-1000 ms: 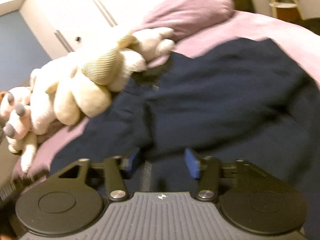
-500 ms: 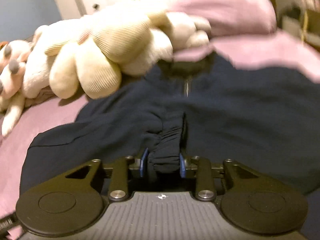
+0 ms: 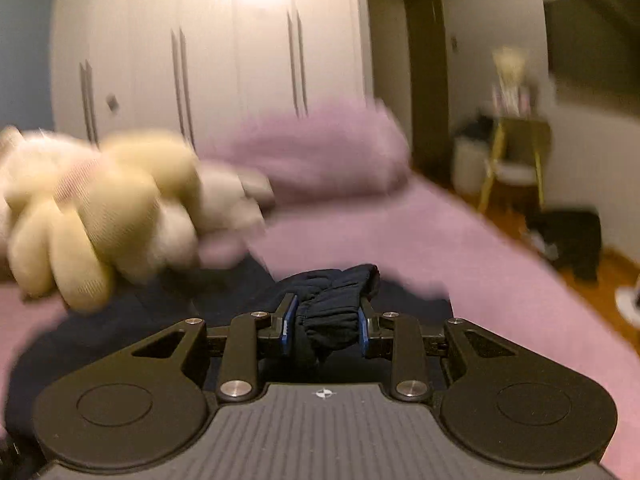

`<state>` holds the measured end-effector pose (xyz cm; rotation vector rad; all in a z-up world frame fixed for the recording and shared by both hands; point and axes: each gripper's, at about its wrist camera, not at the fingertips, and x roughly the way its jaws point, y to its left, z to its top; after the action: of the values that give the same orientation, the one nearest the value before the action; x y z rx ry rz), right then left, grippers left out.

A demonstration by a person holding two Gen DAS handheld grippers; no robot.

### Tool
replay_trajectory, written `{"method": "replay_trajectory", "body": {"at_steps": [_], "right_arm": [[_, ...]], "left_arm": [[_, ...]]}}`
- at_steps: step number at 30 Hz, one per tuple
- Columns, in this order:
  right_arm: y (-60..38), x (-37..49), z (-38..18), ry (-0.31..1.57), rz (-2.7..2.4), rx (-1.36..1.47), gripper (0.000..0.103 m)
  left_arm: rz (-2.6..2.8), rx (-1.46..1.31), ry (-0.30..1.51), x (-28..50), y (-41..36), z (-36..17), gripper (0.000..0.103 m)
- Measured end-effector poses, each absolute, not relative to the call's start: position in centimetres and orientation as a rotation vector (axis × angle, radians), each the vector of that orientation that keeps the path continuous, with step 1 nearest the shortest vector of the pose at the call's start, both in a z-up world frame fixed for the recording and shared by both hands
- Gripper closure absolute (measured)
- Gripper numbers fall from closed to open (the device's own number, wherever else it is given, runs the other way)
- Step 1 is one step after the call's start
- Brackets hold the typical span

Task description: Fold large clothes

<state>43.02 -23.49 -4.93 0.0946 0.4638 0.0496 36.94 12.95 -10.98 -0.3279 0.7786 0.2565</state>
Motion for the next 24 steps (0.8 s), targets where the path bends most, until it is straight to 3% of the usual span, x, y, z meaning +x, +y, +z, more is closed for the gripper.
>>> {"method": "replay_trajectory", "body": {"at_steps": [4,10,13,15,16,17,21,24], "right_arm": [[-25.4,45.3,-10.9,0.673,0.021,0.119,0.072],[-24.2,44.6,-10.0,0.501,-0.025,-0.016,0.073],[-23.7,45.9,-10.5,0.535,-0.039,-0.072,0.070],[-24.0,46.2,-10.5,0.578,-0.085,-0.099,0.054],[-24.5,45.7,-10.1,0.558,-0.116,-0.088,0.037],[-24.7,45.7,-9.8,0.530,-0.142,-0.076,0.030],[-25.3,44.0,-8.2,0.470,-0.056,0.087,0.031],[-22.6,45.7,-8.4,0.541,0.104,0.163,0.055]], "left_arm": [[0.265,-0.320,0.759,37.1,13.7,-10.7,0.023],[0.275,-0.266,0.733,36.6,13.8,-10.1,0.021],[0.228,-0.304,0.736,34.9,14.2,-9.1,0.021],[0.159,-0.292,0.697,33.4,14.3,-7.8,0.021],[0.154,-0.280,0.678,33.1,14.2,-7.1,0.021],[0.154,-0.276,0.655,33.2,14.0,-6.4,0.019],[0.113,-0.328,0.603,36.2,12.8,-5.0,0.017],[0.114,-0.318,0.610,39.7,10.8,-6.2,0.019]]}}
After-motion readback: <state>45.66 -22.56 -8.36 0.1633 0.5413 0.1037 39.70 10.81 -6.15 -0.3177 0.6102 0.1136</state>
